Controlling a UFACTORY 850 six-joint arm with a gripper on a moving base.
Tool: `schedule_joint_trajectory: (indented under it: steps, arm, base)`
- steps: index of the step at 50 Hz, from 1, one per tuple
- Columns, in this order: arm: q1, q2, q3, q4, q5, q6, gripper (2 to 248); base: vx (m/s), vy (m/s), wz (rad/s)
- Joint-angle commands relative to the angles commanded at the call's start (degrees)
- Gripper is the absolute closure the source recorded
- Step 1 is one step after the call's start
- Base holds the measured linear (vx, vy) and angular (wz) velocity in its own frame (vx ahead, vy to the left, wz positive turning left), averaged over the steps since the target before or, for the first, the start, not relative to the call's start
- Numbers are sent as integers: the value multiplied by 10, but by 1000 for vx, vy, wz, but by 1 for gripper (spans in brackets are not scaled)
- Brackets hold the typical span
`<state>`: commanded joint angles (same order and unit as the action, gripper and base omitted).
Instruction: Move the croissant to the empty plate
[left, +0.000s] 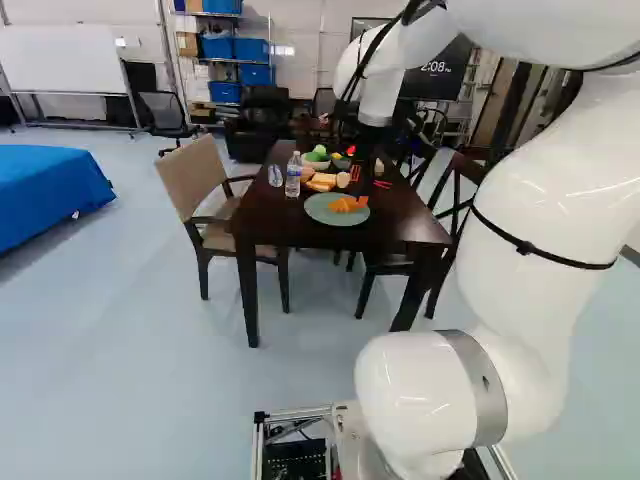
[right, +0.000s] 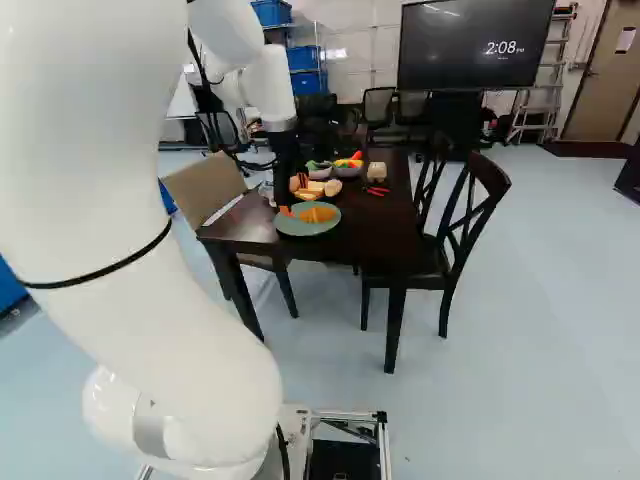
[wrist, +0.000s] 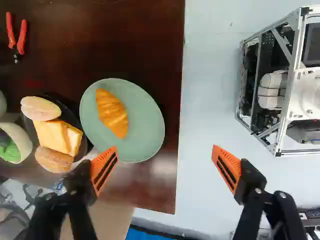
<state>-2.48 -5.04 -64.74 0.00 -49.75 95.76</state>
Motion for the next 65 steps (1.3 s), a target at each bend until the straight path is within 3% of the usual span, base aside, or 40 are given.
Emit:
schedule_joint_trajectory:
  steps: [39,65]
  arm:
    - [0,0,0,0,0,0,3]
    - [0,0,0,0,0,0,3]
  base:
    - [-147,19,4]
    - [-19,0,2]
